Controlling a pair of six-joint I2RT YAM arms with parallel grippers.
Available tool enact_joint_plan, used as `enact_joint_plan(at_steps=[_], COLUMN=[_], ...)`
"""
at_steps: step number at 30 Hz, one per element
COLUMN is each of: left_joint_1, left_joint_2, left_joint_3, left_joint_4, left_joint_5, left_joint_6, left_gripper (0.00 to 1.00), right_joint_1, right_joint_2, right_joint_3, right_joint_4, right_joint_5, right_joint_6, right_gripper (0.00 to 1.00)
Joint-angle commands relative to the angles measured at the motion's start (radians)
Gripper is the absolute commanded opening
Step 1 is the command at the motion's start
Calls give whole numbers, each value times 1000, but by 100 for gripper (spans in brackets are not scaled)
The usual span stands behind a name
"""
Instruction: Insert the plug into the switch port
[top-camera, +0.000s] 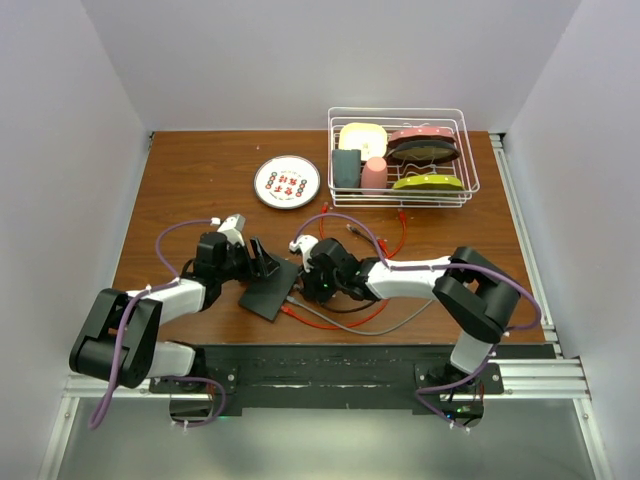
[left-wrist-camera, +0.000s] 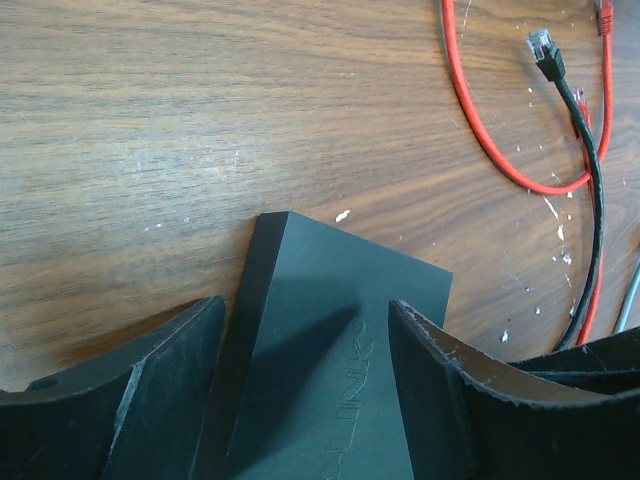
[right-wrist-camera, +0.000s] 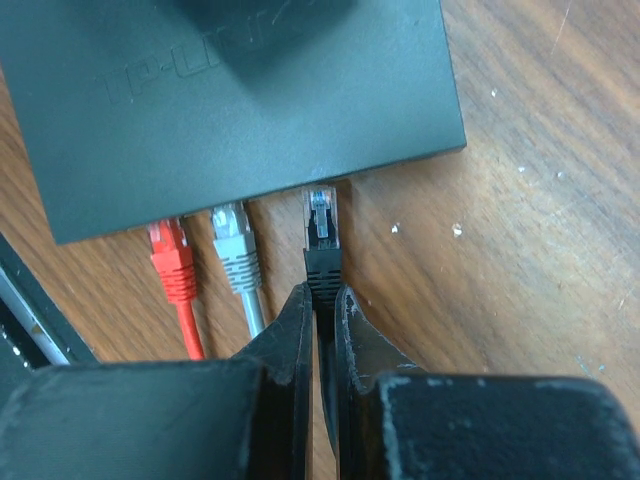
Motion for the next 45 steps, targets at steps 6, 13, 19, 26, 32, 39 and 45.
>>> enact_joint_plan(at_steps=[6, 13, 19, 26, 32, 39, 45], left_joint_1=[6, 8, 8, 8, 8, 8, 8], left_joint_2=[3, 8, 17, 20, 26, 26, 23], left_joint_3=[-6, -13, -23, -38, -39, -36, -36], left_joint_4=[-26, -15, -1, 8, 13, 16, 28], left_joint_5=[32, 55, 78, 86, 94, 104, 129], left_joint_6=[-22, -28, -42, -37, -37, -42, -49], left_gripper=[71, 70, 69, 68, 68, 68, 67], right_joint_1=[21, 39, 59, 62, 62, 61, 62], right_joint_2=[49, 38, 23, 20, 31, 44, 60], right_joint_3=[76, 87, 95, 101, 133, 150, 154], right_joint_4=[-16, -13, -15, -18, -53, -53, -53], right_joint_5=[28, 42, 62, 108, 143, 156, 146], right_joint_6=[23, 27, 33, 35, 26, 21, 27], right_gripper=[0, 0, 0, 0, 0, 0, 0])
